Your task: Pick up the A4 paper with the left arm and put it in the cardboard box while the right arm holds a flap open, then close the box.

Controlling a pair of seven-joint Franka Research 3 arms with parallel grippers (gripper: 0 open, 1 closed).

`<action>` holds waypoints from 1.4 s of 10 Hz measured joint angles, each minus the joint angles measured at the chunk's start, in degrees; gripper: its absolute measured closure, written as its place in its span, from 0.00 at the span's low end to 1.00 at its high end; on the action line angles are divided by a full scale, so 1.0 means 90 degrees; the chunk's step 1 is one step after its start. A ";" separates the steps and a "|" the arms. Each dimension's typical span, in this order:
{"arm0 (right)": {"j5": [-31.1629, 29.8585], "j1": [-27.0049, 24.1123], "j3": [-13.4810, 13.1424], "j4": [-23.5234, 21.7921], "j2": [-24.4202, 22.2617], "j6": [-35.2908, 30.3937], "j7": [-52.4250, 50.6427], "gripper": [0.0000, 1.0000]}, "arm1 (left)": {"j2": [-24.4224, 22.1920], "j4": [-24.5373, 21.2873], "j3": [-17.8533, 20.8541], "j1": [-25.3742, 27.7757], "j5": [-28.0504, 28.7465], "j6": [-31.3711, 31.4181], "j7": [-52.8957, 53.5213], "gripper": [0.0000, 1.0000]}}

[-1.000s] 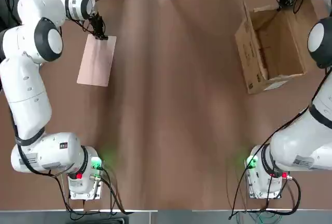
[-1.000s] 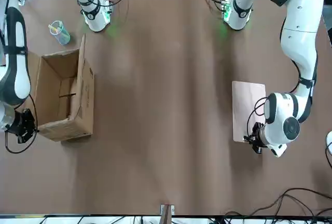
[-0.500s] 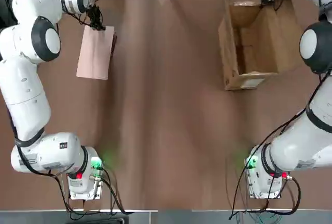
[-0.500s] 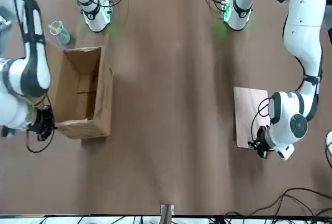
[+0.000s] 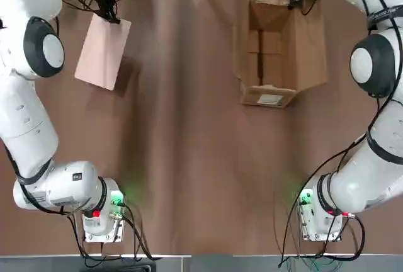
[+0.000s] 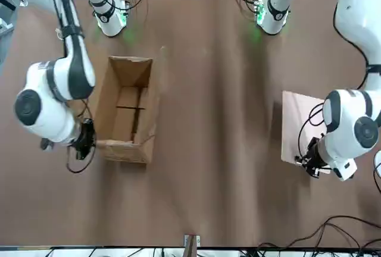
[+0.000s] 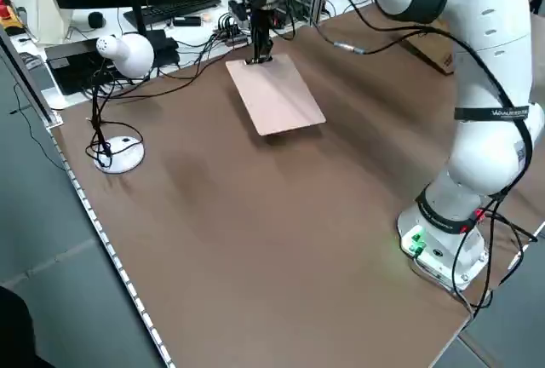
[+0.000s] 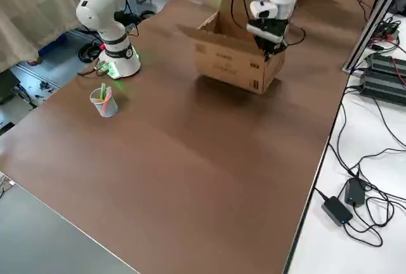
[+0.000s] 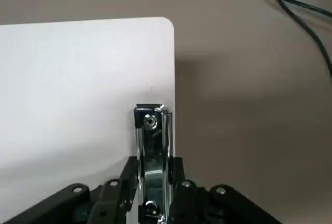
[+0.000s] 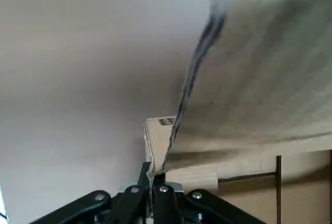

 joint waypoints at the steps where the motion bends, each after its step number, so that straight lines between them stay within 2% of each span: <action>1: 0.0018 0.0237 0.0001 0.0016 -0.0002 0.0000 0.0392 0.96 | -0.0199 0.0100 -0.0052 0.0006 -0.0003 -0.0385 0.0206 0.69; 6: 0.0084 0.1167 0.0005 0.0105 0.0023 0.0223 0.1578 0.96 | -0.1153 0.0563 -0.0513 -0.0064 -0.0006 -0.1963 0.0322 0.69; 9: 0.0083 0.1546 0.0005 0.0131 0.0357 0.0624 0.2009 0.96 | -0.1231 0.0917 -0.0859 -0.0068 -0.0011 -0.2763 0.0323 0.69; 12: 0.0083 0.1712 0.0005 0.0374 0.0746 0.0834 0.2112 0.96 | -0.1361 0.1105 -0.0982 -0.0071 -0.0012 -0.3165 0.0323 0.69; 14: 0.0083 0.1773 0.0004 0.0451 0.0821 0.1044 0.2142 0.96 | -0.1467 0.1110 -0.1023 -0.0072 -0.0047 -0.3292 0.0323 0.69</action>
